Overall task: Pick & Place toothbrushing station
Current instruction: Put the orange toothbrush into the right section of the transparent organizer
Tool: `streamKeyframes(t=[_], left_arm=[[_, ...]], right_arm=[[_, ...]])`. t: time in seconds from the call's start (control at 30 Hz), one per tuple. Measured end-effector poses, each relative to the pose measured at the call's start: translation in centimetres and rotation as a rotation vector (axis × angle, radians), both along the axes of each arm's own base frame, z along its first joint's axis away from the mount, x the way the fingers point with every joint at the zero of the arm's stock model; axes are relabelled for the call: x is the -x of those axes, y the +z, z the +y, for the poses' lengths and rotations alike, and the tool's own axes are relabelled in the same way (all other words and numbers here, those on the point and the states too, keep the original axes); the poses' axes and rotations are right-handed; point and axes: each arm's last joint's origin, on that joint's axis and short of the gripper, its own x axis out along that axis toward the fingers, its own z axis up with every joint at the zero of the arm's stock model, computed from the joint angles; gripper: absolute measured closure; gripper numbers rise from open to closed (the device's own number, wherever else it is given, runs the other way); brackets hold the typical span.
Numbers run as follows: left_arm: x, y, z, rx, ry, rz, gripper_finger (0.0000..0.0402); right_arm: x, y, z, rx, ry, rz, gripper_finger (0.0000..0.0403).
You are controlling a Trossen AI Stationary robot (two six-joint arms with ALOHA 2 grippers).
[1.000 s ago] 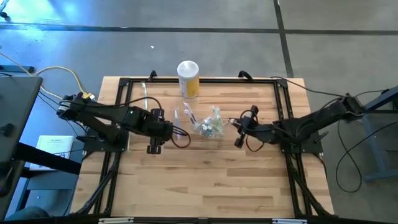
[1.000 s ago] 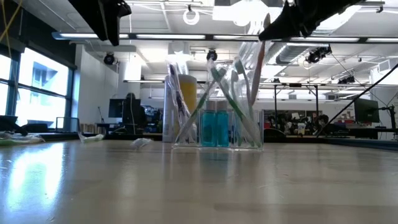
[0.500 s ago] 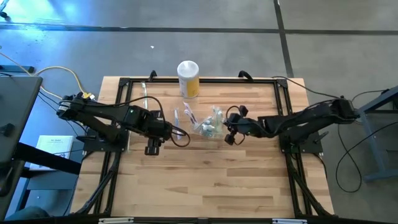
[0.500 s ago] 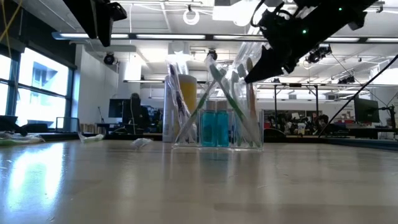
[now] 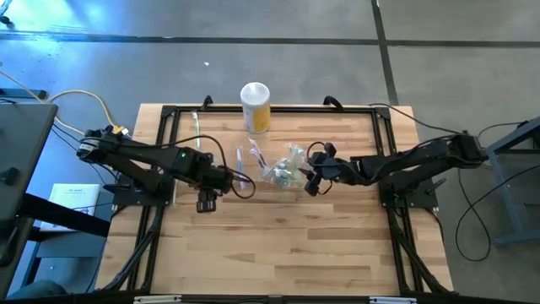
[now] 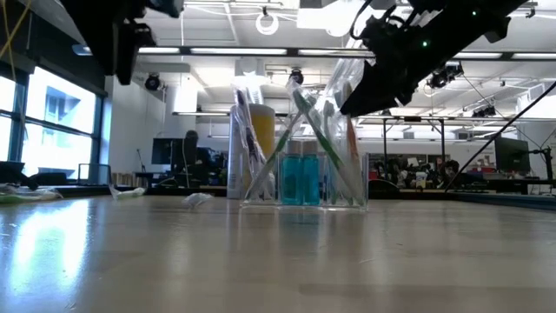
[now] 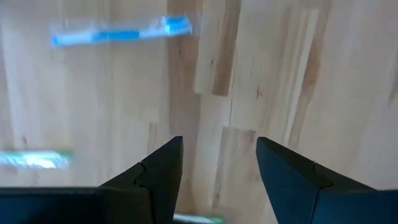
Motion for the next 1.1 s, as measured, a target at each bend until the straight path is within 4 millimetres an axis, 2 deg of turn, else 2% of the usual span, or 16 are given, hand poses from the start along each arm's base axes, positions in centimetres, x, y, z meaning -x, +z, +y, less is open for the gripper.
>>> streamKeyframes(t=[0.2,0.3,0.37,0.43,0.57,0.8,1.1], left_arm=[[0.4,-1.4,0.0,0.044,0.175,0.042,0.0206],[0.4,-2.2,-0.1,0.094,0.318,0.051,0.0206],[0.4,-2.6,-0.1,0.118,0.345,0.064,0.0206],[0.6,-3.5,-0.1,0.119,0.379,0.096,0.0206],[1.5,-5.6,0.0,0.139,0.587,0.185,0.0206],[3.6,-9.5,0.4,0.076,0.853,0.303,0.0206],[5.6,-12.4,0.8,-0.006,1.122,0.363,0.0206]], right_arm=[[0.6,1.4,0.1,-0.017,0.024,-0.061,0.0216],[1.0,2.2,0.3,-0.017,0.035,-0.092,0.0214],[1.2,2.5,0.6,-0.014,0.049,-0.110,0.0217],[1.4,2.9,0.9,-0.015,0.064,-0.123,0.0220],[1.6,3.2,1.5,-0.003,0.098,-0.136,0.0226],[1.7,3.5,2.6,-0.002,0.143,-0.158,0.0227],[1.7,3.6,2.8,0.006,0.157,-0.165,0.0227]])
